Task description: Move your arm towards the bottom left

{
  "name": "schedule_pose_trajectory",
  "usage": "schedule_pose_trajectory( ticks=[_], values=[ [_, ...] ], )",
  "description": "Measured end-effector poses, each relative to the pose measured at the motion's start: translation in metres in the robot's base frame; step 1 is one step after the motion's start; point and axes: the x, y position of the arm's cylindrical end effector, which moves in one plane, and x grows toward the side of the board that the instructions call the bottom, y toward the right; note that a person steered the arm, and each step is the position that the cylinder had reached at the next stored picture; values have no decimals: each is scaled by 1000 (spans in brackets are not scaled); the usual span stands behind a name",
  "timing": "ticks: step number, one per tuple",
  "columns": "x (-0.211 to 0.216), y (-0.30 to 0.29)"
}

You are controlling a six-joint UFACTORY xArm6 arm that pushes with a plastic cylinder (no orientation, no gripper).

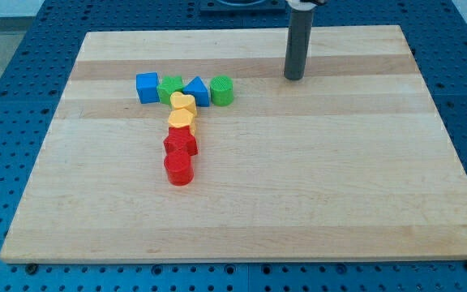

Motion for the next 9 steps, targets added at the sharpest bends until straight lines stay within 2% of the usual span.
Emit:
schedule_pose_trajectory(
  ticks=[2, 3, 4, 5, 6, 7, 9],
  values=[
    [11, 6],
    [64, 11],
    [140, 10],
    [219, -30],
    [254, -104],
    [256, -184],
    [256, -248]
  ],
)
